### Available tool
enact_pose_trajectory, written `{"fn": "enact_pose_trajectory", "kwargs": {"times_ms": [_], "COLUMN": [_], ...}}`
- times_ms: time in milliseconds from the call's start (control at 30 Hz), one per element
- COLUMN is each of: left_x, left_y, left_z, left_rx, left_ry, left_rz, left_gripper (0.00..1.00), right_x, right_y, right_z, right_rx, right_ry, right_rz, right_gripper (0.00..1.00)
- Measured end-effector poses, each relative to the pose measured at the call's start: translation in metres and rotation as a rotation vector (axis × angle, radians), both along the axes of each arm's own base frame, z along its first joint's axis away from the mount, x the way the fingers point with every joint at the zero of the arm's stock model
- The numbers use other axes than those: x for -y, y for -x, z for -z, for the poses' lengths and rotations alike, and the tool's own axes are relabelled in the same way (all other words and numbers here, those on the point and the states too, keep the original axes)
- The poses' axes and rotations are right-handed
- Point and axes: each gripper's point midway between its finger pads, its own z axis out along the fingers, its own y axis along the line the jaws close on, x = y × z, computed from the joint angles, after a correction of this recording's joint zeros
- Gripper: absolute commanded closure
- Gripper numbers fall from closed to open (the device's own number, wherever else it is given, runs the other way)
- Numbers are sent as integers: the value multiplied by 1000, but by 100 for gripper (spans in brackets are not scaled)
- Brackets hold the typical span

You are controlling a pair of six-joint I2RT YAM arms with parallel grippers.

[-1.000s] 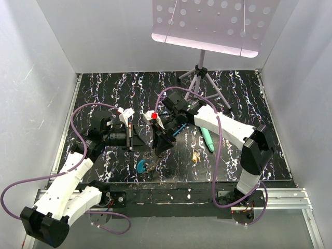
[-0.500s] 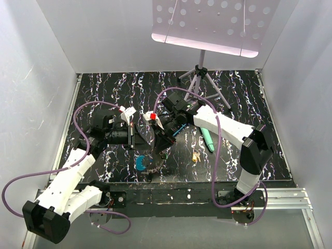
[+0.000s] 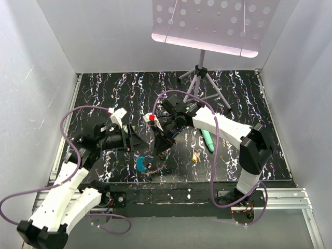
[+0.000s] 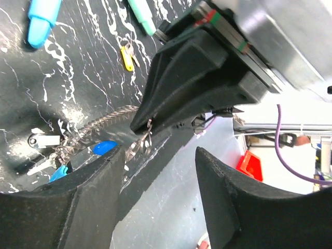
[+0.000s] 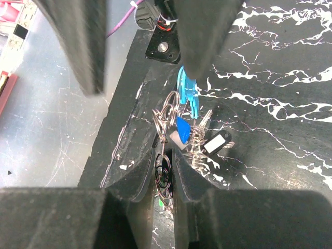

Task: Put the keys on the keyring
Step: Adjust the keyring.

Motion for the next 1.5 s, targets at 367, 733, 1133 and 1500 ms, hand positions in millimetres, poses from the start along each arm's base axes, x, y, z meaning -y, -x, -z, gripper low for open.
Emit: {"fn": "enact_pose_trajectory", "kwargs": {"times_ms": [367,733,1133,1500], "left_x": [-14,-10,-11,-14], "left_y": [32,35,27,19], "left_z": [6,25,34,40], "left_rx": [37,-57,-94,-93], "left_ry": [67,122,106,80], "left_rz": [-65,-90,-127,-171], "left_gripper": [44,53,60,61], "right_x": [-2,-4,-4,-5], "right_y": [-1,-3,-4,-4], "right_z": [0,-1,1,4], "right_rx": [-13,-17,-23,-29], "right_ry": [5,3,9,16], "right_rz": [15,25,26,27], "right_gripper": [93,93,93,93]}}
